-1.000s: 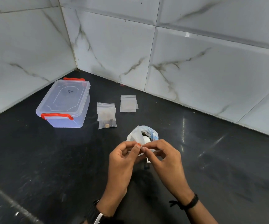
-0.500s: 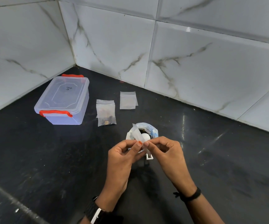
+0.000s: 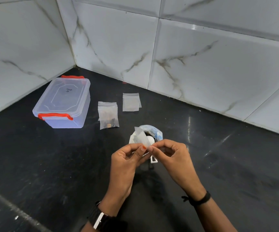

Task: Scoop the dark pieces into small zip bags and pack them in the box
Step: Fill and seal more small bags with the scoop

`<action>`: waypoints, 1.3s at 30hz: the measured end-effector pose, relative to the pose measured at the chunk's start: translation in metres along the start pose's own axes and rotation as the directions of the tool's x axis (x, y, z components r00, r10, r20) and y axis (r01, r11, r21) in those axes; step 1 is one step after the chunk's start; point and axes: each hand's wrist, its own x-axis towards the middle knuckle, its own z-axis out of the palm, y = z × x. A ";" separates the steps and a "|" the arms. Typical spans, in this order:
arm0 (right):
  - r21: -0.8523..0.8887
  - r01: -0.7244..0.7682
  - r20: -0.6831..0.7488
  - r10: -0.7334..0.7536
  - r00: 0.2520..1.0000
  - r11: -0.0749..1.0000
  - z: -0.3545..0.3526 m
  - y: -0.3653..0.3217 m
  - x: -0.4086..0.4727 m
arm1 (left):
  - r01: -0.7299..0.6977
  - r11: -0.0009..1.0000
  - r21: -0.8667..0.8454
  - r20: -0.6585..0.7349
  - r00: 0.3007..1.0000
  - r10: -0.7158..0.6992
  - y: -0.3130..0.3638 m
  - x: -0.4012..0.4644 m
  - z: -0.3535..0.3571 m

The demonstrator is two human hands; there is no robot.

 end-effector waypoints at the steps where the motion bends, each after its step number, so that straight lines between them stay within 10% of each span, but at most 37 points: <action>1: -0.009 0.007 -0.001 -0.007 1.000 1.000 0.000 0.000 0.000 | -0.009 1.000 0.014 0.007 1.000 0.009 0.000 0.000 0.000; 27: -0.263 0.150 -0.223 -0.212 0.951 0.953 -0.002 0.001 0.006 | -0.234 0.782 0.578 0.026 0.963 0.269 -0.002 0.013 -0.012; 32: -0.347 0.369 -0.096 -0.424 0.900 0.862 0.000 0.005 0.004 | -0.337 0.709 0.620 0.114 0.932 0.343 -0.002 0.008 -0.005; 36: -0.304 0.367 -0.046 -0.398 0.916 0.879 0.002 0.005 0.004 | -0.473 0.564 0.677 0.290 0.876 0.386 -0.002 0.005 -0.010; 39: -0.243 0.313 -0.010 -0.325 0.946 0.918 0.001 0.002 0.004 | -0.597 0.249 0.763 0.497 0.787 0.365 -0.004 0.012 -0.022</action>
